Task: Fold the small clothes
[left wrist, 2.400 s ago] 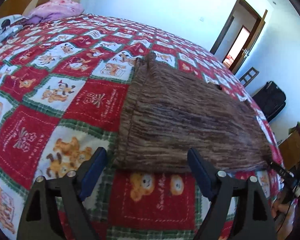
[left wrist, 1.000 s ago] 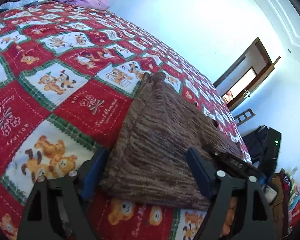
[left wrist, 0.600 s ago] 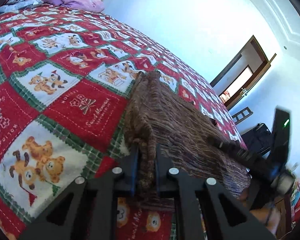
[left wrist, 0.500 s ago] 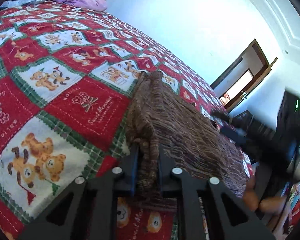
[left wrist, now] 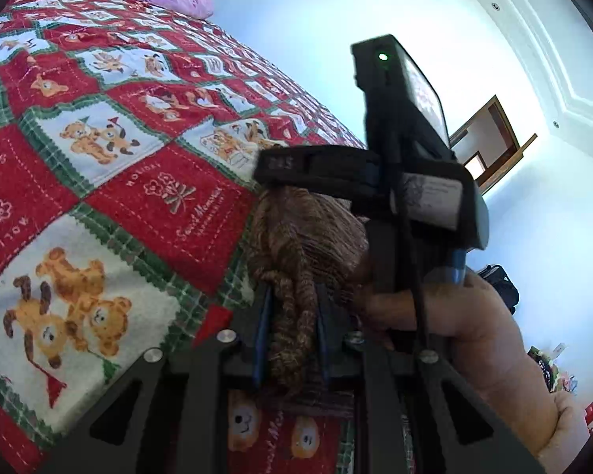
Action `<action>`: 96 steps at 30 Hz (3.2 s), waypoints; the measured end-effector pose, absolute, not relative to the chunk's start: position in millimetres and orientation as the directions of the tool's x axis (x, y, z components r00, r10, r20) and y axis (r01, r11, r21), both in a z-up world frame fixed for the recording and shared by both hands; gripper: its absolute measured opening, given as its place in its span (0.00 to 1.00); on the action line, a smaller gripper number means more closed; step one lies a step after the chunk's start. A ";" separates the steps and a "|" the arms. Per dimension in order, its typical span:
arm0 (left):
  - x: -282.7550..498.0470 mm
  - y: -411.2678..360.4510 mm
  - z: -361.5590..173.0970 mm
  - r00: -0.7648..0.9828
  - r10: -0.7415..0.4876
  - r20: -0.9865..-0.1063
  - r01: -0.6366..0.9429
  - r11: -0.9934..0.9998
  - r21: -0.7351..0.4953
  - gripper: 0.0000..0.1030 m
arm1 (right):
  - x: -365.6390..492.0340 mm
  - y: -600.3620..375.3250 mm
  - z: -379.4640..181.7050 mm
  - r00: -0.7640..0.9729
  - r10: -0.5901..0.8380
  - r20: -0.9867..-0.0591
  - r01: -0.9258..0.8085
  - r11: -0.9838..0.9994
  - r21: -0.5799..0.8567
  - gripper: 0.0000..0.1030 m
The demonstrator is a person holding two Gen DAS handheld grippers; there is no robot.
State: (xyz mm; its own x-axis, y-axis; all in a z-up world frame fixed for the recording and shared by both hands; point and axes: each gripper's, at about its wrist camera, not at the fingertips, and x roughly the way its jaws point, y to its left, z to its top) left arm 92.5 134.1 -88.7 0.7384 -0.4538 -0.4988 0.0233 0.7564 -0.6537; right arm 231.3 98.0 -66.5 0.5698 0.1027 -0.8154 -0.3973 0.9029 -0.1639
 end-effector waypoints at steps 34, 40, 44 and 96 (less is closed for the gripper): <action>53.1 -136.7 -10.8 0.518 -0.699 -0.492 0.655 0.695 -0.298 0.11 | 158.9 -259.0 13.8 0.660 0.228 -0.716 -0.077 0.968 0.237 0.12; 45.2 -176.6 -31.5 0.438 -0.699 -0.565 0.687 0.666 -0.291 0.11 | 146.0 -300.1 -19.7 0.644 0.163 -0.748 -0.005 0.978 0.208 0.12; 42.2 -180.7 -32.8 0.397 -0.698 -0.596 0.695 0.653 -0.301 0.11 | 140.8 -310.2 -38.2 0.646 0.147 -0.749 0.020 0.978 0.209 0.12; 89.2 -27.6 -12.9 0.628 -0.310 -0.713 0.276 0.946 -0.168 0.78 | 4.7 -268.8 1.1 0.745 -0.057 -0.664 0.203 0.968 0.144 0.32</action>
